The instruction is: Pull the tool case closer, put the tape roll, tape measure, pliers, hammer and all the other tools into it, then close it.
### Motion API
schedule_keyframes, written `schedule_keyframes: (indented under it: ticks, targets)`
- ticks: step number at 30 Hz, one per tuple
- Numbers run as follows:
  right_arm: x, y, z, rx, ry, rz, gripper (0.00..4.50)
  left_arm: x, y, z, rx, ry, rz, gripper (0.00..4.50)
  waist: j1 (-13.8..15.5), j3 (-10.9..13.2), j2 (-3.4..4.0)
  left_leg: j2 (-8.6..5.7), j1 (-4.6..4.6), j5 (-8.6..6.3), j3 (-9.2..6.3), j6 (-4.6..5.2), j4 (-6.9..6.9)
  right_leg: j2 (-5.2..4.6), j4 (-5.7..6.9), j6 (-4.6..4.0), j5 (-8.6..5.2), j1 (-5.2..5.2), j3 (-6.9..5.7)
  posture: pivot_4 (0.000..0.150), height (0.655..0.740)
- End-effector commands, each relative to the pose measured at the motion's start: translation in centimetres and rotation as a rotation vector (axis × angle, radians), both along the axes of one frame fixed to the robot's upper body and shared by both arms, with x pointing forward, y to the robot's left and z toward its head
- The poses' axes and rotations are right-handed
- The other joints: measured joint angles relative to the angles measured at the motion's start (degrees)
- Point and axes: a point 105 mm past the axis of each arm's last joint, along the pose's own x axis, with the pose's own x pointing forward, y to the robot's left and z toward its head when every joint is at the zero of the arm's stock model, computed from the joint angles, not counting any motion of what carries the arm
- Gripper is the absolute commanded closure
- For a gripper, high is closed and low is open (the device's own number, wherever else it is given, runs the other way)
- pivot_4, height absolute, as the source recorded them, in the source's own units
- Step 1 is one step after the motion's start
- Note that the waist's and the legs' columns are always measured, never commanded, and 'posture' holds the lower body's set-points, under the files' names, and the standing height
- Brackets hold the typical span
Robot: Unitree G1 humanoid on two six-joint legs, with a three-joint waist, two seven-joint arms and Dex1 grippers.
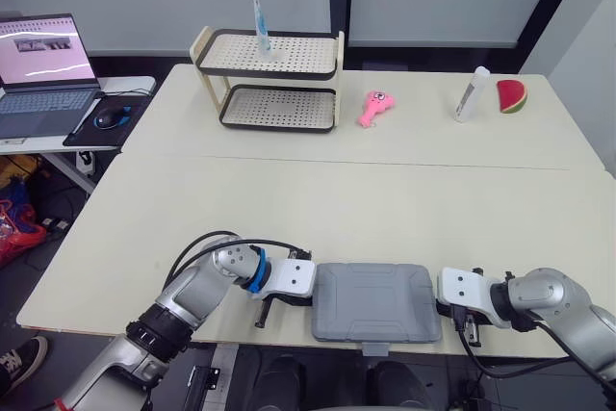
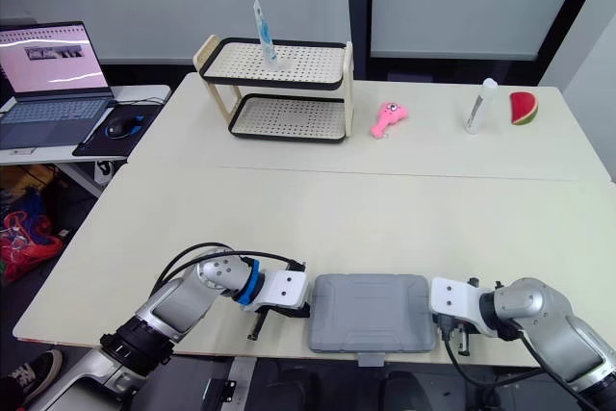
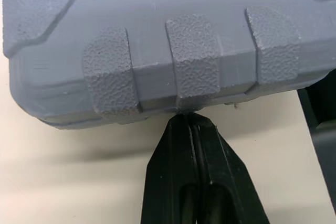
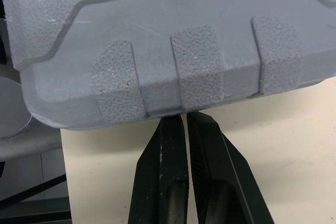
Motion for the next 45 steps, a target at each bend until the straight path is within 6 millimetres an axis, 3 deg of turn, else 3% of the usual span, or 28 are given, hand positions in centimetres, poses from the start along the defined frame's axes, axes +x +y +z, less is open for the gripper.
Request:
schedule_keyframes:
  ticks: [1, 8, 13, 18, 20, 23, 27, 32, 35, 39, 42, 45]
  targets:
    - [-0.5, 0.6, 0.5, 0.026, 0.002, 0.044, 4.34, -0.1, -1.1, 0.0, -0.028, -0.018, -0.032, 4.5, 0.04, 0.0, 0.0, 0.0, 0.01, 0.0, 0.0, 0.0, 0.0, 0.0, 0.0, 0.0, 0.0, 0.01, -0.01, 0.15, 0.74]
    - [-0.5, 0.7, 0.5, 0.03, -0.002, 0.039, 4.34, -0.1, -1.4, 0.0, -0.037, -0.021, -0.03, 4.5, 0.05, 0.0, 0.01, -0.02, 0.13, 0.0, -0.08, 0.0, 0.0, -0.01, -0.09, 0.0, 0.0, 0.22, -0.07, 0.15, 0.74]
    - [-0.2, -0.3, 0.3, -0.008, -0.011, 0.026, 4.34, -0.1, -0.8, -0.2, -0.028, -0.017, -0.015, 4.5, 0.05, -0.01, 0.01, -0.02, 0.15, 0.0, -0.1, 0.0, 0.0, -0.01, -0.11, 0.0, 0.0, 0.25, -0.09, 0.15, 0.74]
    - [0.7, -2.8, 0.5, -0.079, -0.062, 0.006, 4.34, 0.8, 2.0, 0.0, -0.007, -0.04, 0.067, 4.5, -0.04, 0.0, 0.01, -0.04, 0.17, 0.0, -0.09, 0.0, 0.0, -0.03, -0.12, 0.01, 0.0, 0.26, -0.08, 0.15, 0.74]
    - [1.8, -4.1, 2.0, -0.067, -0.127, -0.016, 4.34, 2.0, 3.4, 1.8, -0.108, -0.092, 0.131, 4.5, -0.12, 0.0, 0.0, -0.01, 0.18, 0.0, -0.1, 0.0, -0.01, -0.02, -0.11, 0.0, 0.0, 0.27, -0.09, 0.15, 0.74]
    - [3.4, -4.7, 4.9, 0.06, -0.206, -0.079, 3.72, 3.3, 5.6, 4.8, -0.278, -0.108, 0.252, 3.89, -0.49, 0.01, -0.01, 0.1, 0.19, 0.0, -0.08, 0.0, -0.02, 0.03, -0.07, 0.0, 0.0, 0.23, -0.08, 0.15, 0.74]
    - [3.9, -4.6, 8.8, 0.24, -0.263, -0.09, 3.08, 4.8, 8.9, 8.3, -0.423, -0.147, 0.405, 2.63, -0.41, 0.01, 0.0, 0.12, 0.22, 0.0, -0.06, 0.0, -0.01, 0.03, -0.08, 0.0, 0.0, 0.26, -0.1, 0.15, 0.74]
    - [4.6, -5.3, 11.2, 0.309, -0.321, -0.125, 2.35, 6.6, 12.5, 11.3, -0.482, -0.231, 0.556, 1.06, -0.33, 0.01, -0.01, 0.09, 0.19, 0.0, -0.05, 0.0, -0.01, 0.02, -0.11, 0.0, 0.0, 0.27, -0.12, 0.15, 0.74]
    - [5.1, -6.4, 11.6, 0.315, -0.341, -0.166, 1.8, 6.8, 13.2, 11.6, -0.472, -0.259, 0.581, 0.08, -0.31, 0.01, -0.01, 0.08, 0.19, 0.0, -0.05, 0.0, 0.0, 0.01, -0.11, 0.0, 0.0, 0.27, -0.13, 0.15, 0.74]
    - [5.7, -7.3, 11.5, 0.323, -0.35, -0.202, 1.02, 7.0, 13.9, 11.4, -0.476, -0.283, 0.63, 0.0, -0.37, 0.01, -0.01, 0.08, 0.2, 0.0, 0.01, 0.0, 0.0, -0.01, -0.11, 0.0, 0.0, 0.26, -0.1, 0.15, 0.74]
    - [6.1, -7.4, 11.3, 0.331, -0.351, -0.211, 0.02, 7.6, 14.7, 11.0, -0.456, -0.342, 0.691, 0.0, -0.37, 0.01, -0.01, 0.1, 0.2, 0.0, 0.01, 0.0, -0.01, -0.01, -0.09, 0.0, 0.0, 0.25, -0.09, 0.15, 0.74]
    - [6.7, -7.5, 11.4, 0.335, -0.379, -0.233, 0.02, 7.8, 14.7, 10.5, -0.438, -0.342, 0.699, 0.0, -0.49, 0.01, -0.01, 0.1, 0.2, 0.0, 0.02, 0.0, -0.01, 0.0, -0.09, 0.0, 0.0, 0.24, -0.08, 0.15, 0.74]
